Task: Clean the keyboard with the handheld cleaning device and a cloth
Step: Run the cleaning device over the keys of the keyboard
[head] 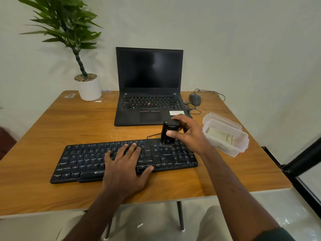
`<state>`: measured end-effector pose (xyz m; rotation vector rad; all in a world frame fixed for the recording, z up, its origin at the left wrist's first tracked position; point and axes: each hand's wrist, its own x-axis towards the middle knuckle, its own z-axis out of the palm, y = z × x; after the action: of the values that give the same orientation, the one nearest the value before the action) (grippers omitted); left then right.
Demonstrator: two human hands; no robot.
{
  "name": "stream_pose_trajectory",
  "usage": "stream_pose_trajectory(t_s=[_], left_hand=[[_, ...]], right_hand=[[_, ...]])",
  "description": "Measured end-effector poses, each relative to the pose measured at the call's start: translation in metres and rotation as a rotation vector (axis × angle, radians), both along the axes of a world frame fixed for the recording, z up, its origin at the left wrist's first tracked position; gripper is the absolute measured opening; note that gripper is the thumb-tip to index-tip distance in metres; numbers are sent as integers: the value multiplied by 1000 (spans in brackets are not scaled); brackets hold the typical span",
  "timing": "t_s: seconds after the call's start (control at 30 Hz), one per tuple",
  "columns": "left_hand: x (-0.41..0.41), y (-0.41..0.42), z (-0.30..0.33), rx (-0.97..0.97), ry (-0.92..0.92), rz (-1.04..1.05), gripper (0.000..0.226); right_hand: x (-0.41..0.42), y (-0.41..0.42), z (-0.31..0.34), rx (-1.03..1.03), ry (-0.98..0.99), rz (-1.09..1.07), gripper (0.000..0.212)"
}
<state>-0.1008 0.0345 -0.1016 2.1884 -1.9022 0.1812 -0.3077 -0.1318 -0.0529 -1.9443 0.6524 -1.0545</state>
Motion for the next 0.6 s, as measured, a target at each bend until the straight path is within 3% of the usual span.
stream_pose_trajectory(t_s=[0.37, 0.6], left_hand=[[0, -1, -1, -7, -4, 0, 92], [0, -1, -3, -10, -14, 5, 87]], right_hand=[[-70, -18, 10, -60, 153, -58, 40], [-45, -8, 5, -25, 126, -3, 39]])
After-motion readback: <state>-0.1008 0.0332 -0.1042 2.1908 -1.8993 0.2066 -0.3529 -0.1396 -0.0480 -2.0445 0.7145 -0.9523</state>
